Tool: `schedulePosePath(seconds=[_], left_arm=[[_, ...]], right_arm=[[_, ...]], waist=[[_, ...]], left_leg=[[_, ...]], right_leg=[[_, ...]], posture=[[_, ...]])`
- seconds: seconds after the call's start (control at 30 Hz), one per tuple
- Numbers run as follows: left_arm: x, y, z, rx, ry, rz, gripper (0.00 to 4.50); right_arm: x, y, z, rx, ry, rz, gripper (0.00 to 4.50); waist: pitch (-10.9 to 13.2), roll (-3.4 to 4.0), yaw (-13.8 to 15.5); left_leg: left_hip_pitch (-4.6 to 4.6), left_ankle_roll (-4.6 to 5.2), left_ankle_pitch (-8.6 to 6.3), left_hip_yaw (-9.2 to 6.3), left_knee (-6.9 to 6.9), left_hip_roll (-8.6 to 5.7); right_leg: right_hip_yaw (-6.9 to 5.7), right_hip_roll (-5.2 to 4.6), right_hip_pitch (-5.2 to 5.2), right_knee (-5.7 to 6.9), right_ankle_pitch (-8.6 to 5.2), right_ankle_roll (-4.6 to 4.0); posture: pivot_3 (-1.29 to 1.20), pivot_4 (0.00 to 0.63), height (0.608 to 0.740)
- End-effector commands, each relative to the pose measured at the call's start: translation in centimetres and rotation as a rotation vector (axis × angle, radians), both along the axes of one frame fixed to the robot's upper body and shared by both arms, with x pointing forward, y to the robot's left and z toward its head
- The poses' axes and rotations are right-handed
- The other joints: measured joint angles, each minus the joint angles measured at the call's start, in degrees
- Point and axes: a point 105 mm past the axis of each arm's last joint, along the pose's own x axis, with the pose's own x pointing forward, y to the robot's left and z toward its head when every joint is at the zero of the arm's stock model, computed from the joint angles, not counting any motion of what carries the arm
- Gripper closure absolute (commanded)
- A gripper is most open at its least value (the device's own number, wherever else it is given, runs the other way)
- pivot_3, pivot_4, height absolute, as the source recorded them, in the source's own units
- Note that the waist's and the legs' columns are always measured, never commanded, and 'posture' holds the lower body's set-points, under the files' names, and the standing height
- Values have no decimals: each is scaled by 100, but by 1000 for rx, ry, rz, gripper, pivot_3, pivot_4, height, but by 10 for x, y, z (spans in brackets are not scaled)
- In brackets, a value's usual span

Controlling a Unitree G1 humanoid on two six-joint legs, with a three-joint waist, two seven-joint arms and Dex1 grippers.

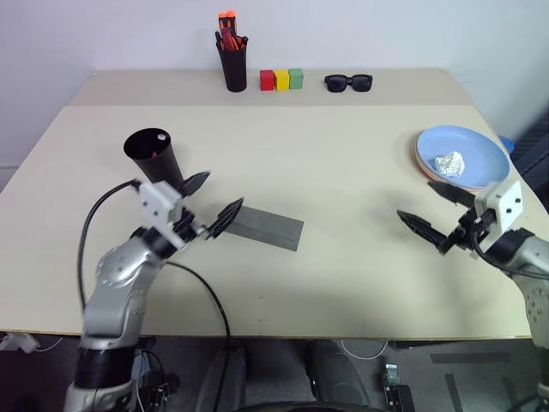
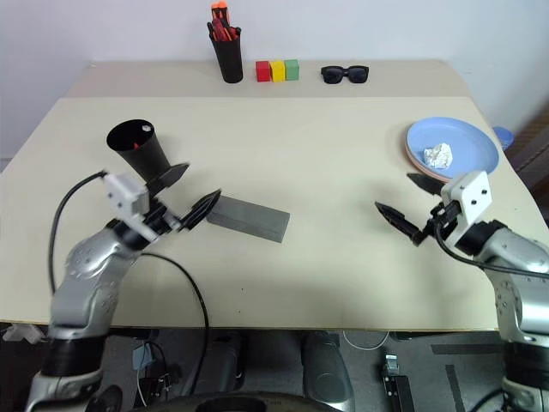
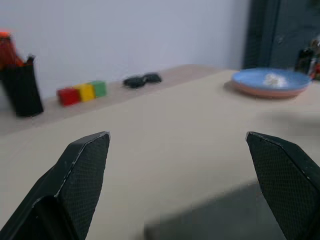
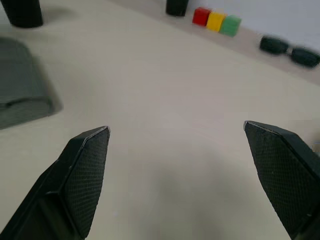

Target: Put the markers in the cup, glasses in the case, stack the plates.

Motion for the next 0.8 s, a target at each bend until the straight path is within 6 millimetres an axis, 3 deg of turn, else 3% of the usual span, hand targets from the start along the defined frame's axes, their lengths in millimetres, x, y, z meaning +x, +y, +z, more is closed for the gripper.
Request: schedulePosePath(seconds=[0.03,0.1,0.23,0.4,0.6,0.8], left_arm=[[-22,14,10,28,-29,-24,0],[-27,24,7,28,-7,3,0],[-68,50,-5,48,75,-13,0],[-89,70,-14,63,127,26,0],[-98,82,-30,46,161,100,0],[-87,74,-24,21,141,104,0]], right_arm=[[-13,-2,5,-38,5,21,109],[-20,-3,-5,-59,49,38,109],[-44,-14,-23,-58,146,47,109],[-56,-19,-33,-63,162,33,109],[-59,-23,-39,-15,151,-27,109],[-52,-18,-34,9,122,-41,109]], waist=[[0,0,6],[0,0,28],[-5,-9,16],[-7,-16,20],[-13,-31,28],[-13,-33,31]], left_leg=[[0,0,0,0,0,0],[1,0,0,1,4,0],[5,3,0,10,-3,6],[4,5,-2,24,6,16],[4,4,-2,51,6,34],[3,4,-2,52,5,41]], right_leg=[[0,0,0,0,-1,-1],[-1,0,2,0,-1,-5],[2,0,8,-14,-11,-27],[4,3,5,-15,-15,-44],[13,5,4,-25,-15,-49],[13,13,0,-25,-12,-54]], posture=[[0,150,740],[0,150,740],[0,150,740],[0,150,740],[0,150,740],[0,150,740]])
